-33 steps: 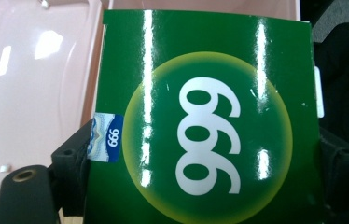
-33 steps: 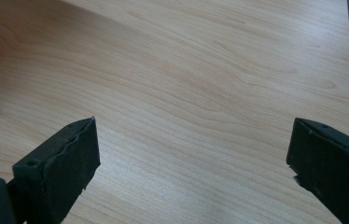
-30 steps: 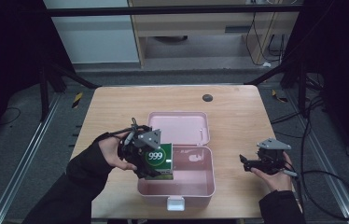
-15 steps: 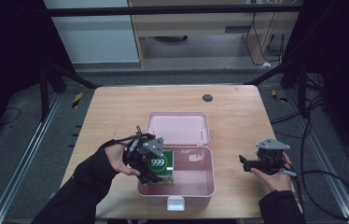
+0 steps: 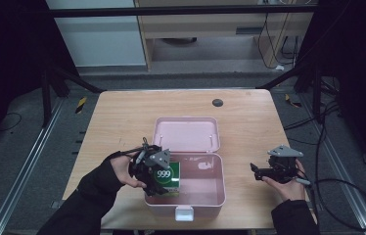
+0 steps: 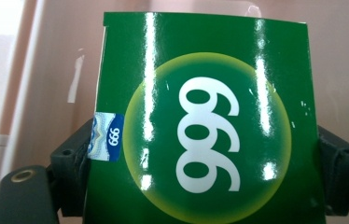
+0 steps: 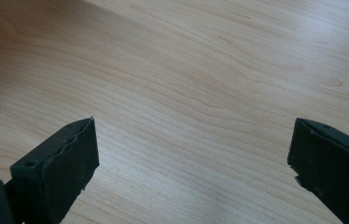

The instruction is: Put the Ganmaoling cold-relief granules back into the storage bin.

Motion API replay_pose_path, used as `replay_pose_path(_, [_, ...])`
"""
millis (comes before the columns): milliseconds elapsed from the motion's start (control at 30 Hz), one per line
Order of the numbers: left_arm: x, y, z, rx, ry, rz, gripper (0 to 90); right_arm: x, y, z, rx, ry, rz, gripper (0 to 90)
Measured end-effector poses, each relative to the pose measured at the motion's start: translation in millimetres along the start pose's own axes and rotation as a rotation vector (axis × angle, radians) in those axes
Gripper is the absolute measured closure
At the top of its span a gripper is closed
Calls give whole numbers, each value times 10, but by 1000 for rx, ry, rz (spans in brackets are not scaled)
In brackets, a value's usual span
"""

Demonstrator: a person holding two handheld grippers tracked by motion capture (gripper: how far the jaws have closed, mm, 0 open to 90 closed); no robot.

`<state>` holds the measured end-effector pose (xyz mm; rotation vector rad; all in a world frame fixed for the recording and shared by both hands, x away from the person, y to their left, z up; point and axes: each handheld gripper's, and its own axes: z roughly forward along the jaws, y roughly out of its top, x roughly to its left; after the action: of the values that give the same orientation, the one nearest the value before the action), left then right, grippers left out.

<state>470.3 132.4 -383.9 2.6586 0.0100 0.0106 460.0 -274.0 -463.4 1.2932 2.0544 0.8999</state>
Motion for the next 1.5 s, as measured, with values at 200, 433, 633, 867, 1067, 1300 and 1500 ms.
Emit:
replay_pose_path(200, [0,-27,49,2,4,-6,130,5,1,0,3,4,4,20])
replay_pose_path(433, [2,-55,101,13,7,-7,121,-2,-1,1,4,3,0,17])
replay_pose_path(633, [-1,-46,86,20,13,-2,120,2,-1,2,7,4,0,15])
replay_pose_path(867, [-35,26,-172,-61,41,9,118,-3,-1,2,6,2,-2,13])
replay_pose_path(1067, [-84,44,-342,-113,61,17,129,-4,1,-8,5,5,7,13])
replay_pose_path(1300, [-115,-32,-575,-170,112,-4,164,-8,1,-10,3,0,6,13])
replay_pose_path(1500, [-128,-141,-716,-202,143,-27,182,-8,0,-9,4,0,6,13])
